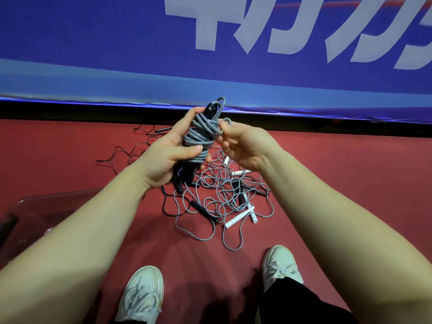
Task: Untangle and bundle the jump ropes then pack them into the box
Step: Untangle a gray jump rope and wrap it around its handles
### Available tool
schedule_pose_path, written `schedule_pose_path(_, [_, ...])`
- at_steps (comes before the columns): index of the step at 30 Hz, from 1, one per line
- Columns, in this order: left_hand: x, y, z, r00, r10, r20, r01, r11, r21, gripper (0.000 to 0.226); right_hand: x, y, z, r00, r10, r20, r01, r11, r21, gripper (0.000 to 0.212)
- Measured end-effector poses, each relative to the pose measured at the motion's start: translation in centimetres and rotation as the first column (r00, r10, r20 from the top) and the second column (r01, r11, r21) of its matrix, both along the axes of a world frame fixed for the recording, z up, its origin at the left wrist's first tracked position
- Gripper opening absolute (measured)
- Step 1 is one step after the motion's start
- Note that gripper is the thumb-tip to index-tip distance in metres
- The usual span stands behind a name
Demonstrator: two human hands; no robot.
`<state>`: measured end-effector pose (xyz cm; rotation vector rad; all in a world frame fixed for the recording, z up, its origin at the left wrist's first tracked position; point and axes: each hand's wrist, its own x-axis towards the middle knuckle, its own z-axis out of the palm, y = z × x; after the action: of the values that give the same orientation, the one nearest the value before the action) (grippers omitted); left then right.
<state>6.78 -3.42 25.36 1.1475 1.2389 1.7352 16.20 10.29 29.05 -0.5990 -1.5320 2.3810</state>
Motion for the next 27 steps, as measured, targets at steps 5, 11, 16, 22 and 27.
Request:
schedule_pose_path(5, [-0.1, -0.1, -0.1, 0.997, -0.03, 0.069, 0.032, 0.999, -0.032, 0.071, 0.8, -0.2, 0.4, 0.994, -0.085, -0.067, 0.103, 0.572, 0.814, 0.022])
schedule_pose_path(11, [-0.1, 0.1, 0.8, 0.994, -0.036, 0.099, 0.038, 0.999, -0.021, 0.069, -0.2, -0.7, -0.8, 0.951, -0.158, -0.267, 0.284, 0.097, 0.954, 0.039])
schedule_pose_path(16, [-0.4, -0.1, 0.6, 0.993, -0.032, 0.112, 0.039, 0.997, -0.063, 0.068, -0.4, -0.1, -0.6, 0.935, -0.168, -0.311, 0.34, 0.188, 0.921, 0.04])
schedule_pose_path(22, [-0.8, -0.5, 0.4, 0.988, -0.091, 0.123, 0.111, 0.98, -0.165, 0.073, 0.9, 1.2, -0.5, 0.957, -0.107, -0.268, 0.288, 0.422, 0.86, 0.063])
schedule_pose_path(27, [-0.9, -0.7, 0.2, 0.98, -0.139, 0.142, 0.172, 0.952, -0.253, 0.075, 1.9, 2.6, 0.0, 0.982, 0.111, -0.153, 0.084, 0.467, 0.88, 0.033])
